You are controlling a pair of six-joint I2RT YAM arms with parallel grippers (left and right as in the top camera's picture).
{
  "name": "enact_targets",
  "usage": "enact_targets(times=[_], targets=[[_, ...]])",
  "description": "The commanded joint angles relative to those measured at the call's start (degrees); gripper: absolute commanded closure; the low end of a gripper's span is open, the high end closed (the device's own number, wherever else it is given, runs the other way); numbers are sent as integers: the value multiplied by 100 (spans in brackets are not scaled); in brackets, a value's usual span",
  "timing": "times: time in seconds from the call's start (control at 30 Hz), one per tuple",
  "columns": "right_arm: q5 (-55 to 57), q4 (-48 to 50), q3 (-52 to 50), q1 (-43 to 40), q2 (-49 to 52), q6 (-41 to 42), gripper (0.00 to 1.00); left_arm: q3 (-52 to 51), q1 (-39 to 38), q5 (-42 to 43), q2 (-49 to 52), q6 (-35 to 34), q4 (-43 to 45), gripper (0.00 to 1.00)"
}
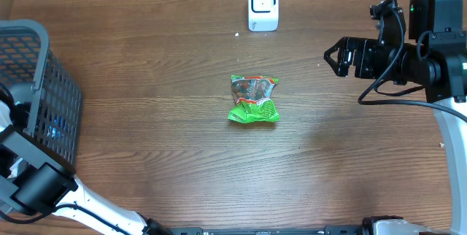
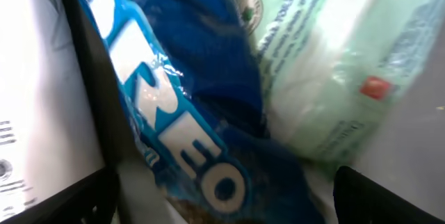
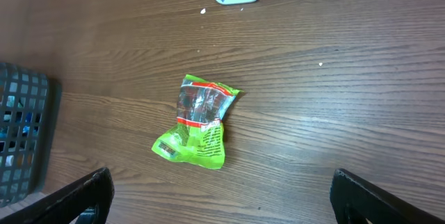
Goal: Scan the item barcode
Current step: 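Reach the left gripper into the basket and grasp the blue Oreo pack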
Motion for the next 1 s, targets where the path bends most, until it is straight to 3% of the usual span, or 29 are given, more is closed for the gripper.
enact_targets(times=[0.0,0.23,0.43,0.77,0.9,0.97], targets=[[-37,7,118,15,-24,2,0,-210,-37,-136,61,-76,87,12],[-37,2,120,15,-24,0,0,-273,-37,-136,61,-50,85,19],[-37,0,118,15,-24,2,0,-452,-39,-133,61,-52,87,34],[-37,7,118,15,-24,2,0,-527,-39,-127,61,-55,-68,74],[-37,7,118,15,-24,2,0,-527,-39,-90,61,-55,-85,96],[-37,26,118,15,-24,2,0,-527,-37,-66,61,-55,-85,96]])
